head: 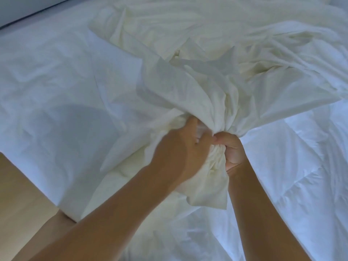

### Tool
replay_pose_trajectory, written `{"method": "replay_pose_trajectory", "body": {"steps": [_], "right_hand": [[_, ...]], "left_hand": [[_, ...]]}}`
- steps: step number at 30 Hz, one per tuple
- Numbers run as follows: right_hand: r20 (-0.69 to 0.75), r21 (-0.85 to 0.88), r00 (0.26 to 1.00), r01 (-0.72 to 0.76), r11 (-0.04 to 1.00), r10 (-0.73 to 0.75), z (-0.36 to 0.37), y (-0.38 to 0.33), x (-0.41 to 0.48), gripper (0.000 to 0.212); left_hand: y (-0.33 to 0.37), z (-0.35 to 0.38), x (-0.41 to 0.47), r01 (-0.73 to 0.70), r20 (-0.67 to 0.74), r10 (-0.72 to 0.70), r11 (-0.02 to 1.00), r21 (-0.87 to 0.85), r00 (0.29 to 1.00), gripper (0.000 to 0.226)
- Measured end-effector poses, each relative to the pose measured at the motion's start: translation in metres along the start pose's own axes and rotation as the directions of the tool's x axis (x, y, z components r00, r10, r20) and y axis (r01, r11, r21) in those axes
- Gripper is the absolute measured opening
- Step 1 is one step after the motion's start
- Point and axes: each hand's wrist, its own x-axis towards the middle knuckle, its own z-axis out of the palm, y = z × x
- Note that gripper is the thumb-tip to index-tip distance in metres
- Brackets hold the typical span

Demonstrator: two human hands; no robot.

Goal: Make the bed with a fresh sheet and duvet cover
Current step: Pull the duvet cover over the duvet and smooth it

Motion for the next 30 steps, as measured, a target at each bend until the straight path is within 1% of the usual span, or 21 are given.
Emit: {"method": "replay_pose_trajectory", "body": {"steps": [2, 3, 5, 7, 8, 10, 11, 12, 13, 14, 15, 18, 19, 21, 22, 23, 24, 25, 27, 28, 30], "right_hand": [[-0.011, 0.072, 0.999, -0.047, 0.996, 0.048, -0.009, 0.0, 0.004, 0.054], [-0.046, 0.059, 0.997, -0.051, 0.997, 0.054, -0.01, -0.001, 0.003, 0.06], [-0.128, 0.02, 0.99, -0.052, 0.998, 0.055, -0.008, -0.002, 0.001, 0.063], [-0.133, -0.012, 0.989, -0.066, 0.998, 0.063, -0.008, -0.004, -0.001, 0.062], [-0.13, -0.021, 0.988, -0.081, 0.997, 0.077, -0.006, -0.005, -0.003, 0.062], [-0.12, -0.031, 0.987, -0.109, 0.994, 0.104, -0.005, -0.008, -0.007, 0.061], [-0.119, -0.033, 0.986, -0.118, 0.992, 0.114, -0.006, -0.008, -0.009, 0.06], [-0.12, -0.034, 0.985, -0.131, 0.991, 0.126, -0.007, -0.009, -0.011, 0.059], [-0.114, -0.038, 0.984, -0.14, 0.989, 0.135, -0.007, -0.009, -0.012, 0.06], [-0.103, -0.042, 0.984, -0.149, 0.988, 0.144, -0.007, -0.009, -0.013, 0.062], [-0.096, -0.051, 0.985, -0.152, 0.987, 0.146, -0.008, -0.008, -0.014, 0.061], [-0.089, -0.08, 0.982, -0.174, 0.981, 0.167, -0.009, -0.005, -0.013, 0.057], [-0.091, -0.083, 0.98, -0.182, 0.98, 0.174, -0.01, -0.005, -0.012, 0.058], [-0.102, -0.089, 0.977, -0.194, 0.977, 0.185, -0.011, -0.005, -0.013, 0.061], [-0.105, -0.1, 0.976, -0.203, 0.974, 0.193, -0.01, -0.005, -0.013, 0.06], [-0.111, -0.113, 0.973, -0.214, 0.97, 0.202, -0.01, -0.006, -0.014, 0.056], [-0.117, -0.121, 0.971, -0.221, 0.968, 0.208, -0.009, -0.007, -0.015, 0.049], [-0.122, -0.125, 0.971, -0.223, 0.967, 0.208, -0.008, -0.008, -0.016, 0.045], [-0.114, -0.128, 0.973, -0.215, 0.968, 0.201, -0.008, -0.01, -0.016, 0.054], [-0.112, -0.124, 0.974, -0.212, 0.97, 0.198, -0.009, -0.01, -0.016, 0.059], [-0.117, -0.091, 0.976, -0.192, 0.977, 0.181, -0.01, -0.007, -0.017, 0.061]], "left_hand": [[-0.015, -0.011, 0.012, 0.031, -0.119, -0.012, 0.986, 0.163, 0.993, 0.036], [-0.02, -0.016, 0.017, 0.071, -0.134, -0.044, 0.976, 0.206, 0.99, 0.034], [-0.027, -0.021, 0.029, 0.101, -0.129, -0.064, 0.946, 0.307, 0.99, 0.034], [-0.027, -0.023, 0.044, 0.067, -0.094, -0.031, 0.914, 0.4, 0.995, 0.053], [-0.027, -0.025, 0.052, 0.042, -0.063, -0.02, 0.922, 0.384, 0.998, 0.062], [-0.027, -0.027, 0.067, 0.033, 0.026, -0.04, 0.976, 0.216, 0.999, 0.077], [-0.029, -0.027, 0.073, 0.04, 0.069, -0.05, 0.989, 0.144, 0.996, 0.077], [-0.031, -0.026, 0.078, 0.025, 0.106, -0.039, 0.992, 0.126, 0.994, 0.068], [-0.033, -0.026, 0.08, -0.007, 0.126, -0.011, 0.989, 0.146, 0.992, 0.05], [-0.035, -0.026, 0.081, -0.038, 0.109, 0.02, 0.986, 0.164, 0.994, 0.031], [-0.036, -0.028, 0.082, -0.057, 0.065, 0.047, 0.986, 0.159, 0.997, 0.021], [-0.034, -0.032, 0.08, -0.097, -0.101, 0.106, 0.991, 0.092, 0.989, 0.019], [-0.03, -0.033, 0.08, -0.149, -0.151, 0.158, 0.986, 0.072, 0.976, 0.019], [-0.016, -0.038, 0.08, -0.368, -0.206, 0.374, 0.927, 0.066, 0.904, 0.022], [-0.009, -0.042, 0.083, -0.501, -0.168, 0.513, 0.859, 0.107, 0.842, 0.022], [-0.003, -0.047, 0.089, -0.604, -0.075, 0.627, 0.772, 0.199, 0.776, 0.022], [0.0, -0.051, 0.097, -0.665, 0.044, 0.692, 0.671, 0.327, 0.72, 0.025], [-0.001, -0.053, 0.106, -0.696, 0.152, 0.717, 0.568, 0.439, 0.681, 0.031], [-0.008, -0.054, 0.118, -0.723, 0.23, 0.746, 0.443, 0.53, 0.625, 0.036], [-0.012, -0.051, 0.118, -0.731, 0.222, 0.775, 0.4, 0.552, 0.592, 0.035], [-0.016, -0.044, 0.107, -0.699, 0.105, 0.846, 0.354, 0.622, 0.522, 0.022]]}}
